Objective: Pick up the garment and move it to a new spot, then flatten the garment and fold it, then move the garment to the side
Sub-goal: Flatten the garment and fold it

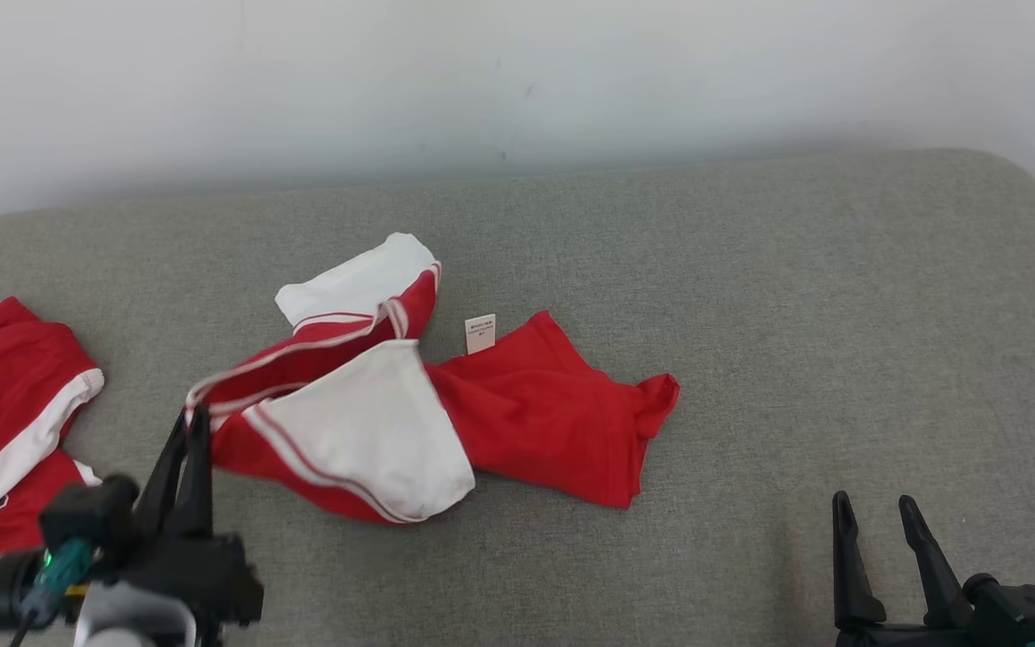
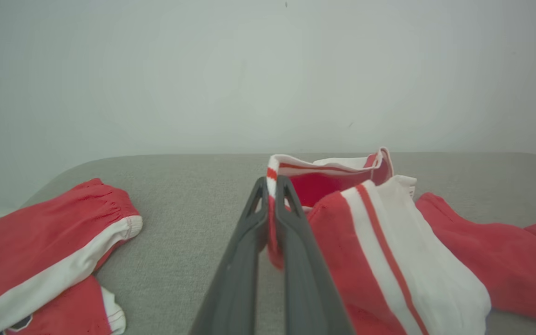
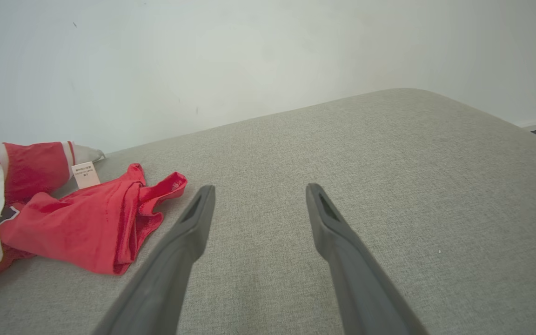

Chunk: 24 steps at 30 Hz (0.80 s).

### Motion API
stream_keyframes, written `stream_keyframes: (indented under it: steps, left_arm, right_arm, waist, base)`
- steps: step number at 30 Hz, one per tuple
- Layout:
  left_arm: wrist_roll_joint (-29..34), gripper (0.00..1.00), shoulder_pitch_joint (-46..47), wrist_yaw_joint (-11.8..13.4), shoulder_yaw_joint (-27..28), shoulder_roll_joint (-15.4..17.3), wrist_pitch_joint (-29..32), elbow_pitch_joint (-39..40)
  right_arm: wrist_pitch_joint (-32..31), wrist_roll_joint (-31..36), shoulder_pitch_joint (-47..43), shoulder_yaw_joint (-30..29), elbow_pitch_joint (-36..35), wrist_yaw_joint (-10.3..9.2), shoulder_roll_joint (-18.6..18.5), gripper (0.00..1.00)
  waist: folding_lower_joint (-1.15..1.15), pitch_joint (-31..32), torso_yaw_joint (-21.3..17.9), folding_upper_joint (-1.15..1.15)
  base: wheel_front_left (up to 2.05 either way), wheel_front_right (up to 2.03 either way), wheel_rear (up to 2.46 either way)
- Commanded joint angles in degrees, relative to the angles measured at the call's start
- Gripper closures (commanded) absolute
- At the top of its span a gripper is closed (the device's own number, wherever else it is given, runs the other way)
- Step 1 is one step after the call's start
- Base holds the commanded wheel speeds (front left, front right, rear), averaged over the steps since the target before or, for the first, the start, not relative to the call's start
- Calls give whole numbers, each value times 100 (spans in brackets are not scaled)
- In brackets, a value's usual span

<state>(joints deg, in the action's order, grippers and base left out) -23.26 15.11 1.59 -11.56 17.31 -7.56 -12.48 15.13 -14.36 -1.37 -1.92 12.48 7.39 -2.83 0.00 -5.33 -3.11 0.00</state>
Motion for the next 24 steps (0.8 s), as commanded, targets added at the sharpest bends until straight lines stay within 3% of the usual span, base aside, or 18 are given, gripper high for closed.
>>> stream_keyframes:
  steps: [1,6,12,13,14,15,24]
  left_arm:
    - [-105,100,-302,81,113,-13,-92,39]
    - [-363,100,-935,226,336,-111,-306,-107]
    - [-618,100,-1128,223,578,-186,-532,-793]
    - [-601,91,-1125,209,584,-170,-561,-924]
    - [-564,66,-1104,224,589,-170,-595,-1017]
    - [-556,0,-1088,237,608,-181,-628,-1092]
    - [-438,0,-1103,203,783,-253,-752,-1155]
  right_arm:
    - [2,47,-39,-17,2,21,-10,0]
    - [2,146,-82,-31,23,21,-9,0]
    - [2,271,-89,-35,82,21,-9,0]
    - [2,278,-88,-31,98,21,-10,0]
    - [2,288,-90,-29,117,21,-10,0]
    - [2,297,-102,-16,131,21,-9,0]
    - [2,280,-223,-13,188,21,-10,0]
  waist:
    - [0,-1,-12,0]
    - [0,26,19,0]
    - [0,139,91,0]
    - [0,160,98,0]
    - [0,194,109,0]
    - [0,218,115,0]
    - [0,426,201,0]
  base:
    - [0,0,0]
    - [0,0,0]
    - [0,0,0]
    - [0,0,0]
    - [0,0,0]
    - [0,0,0]
    - [0,0,0]
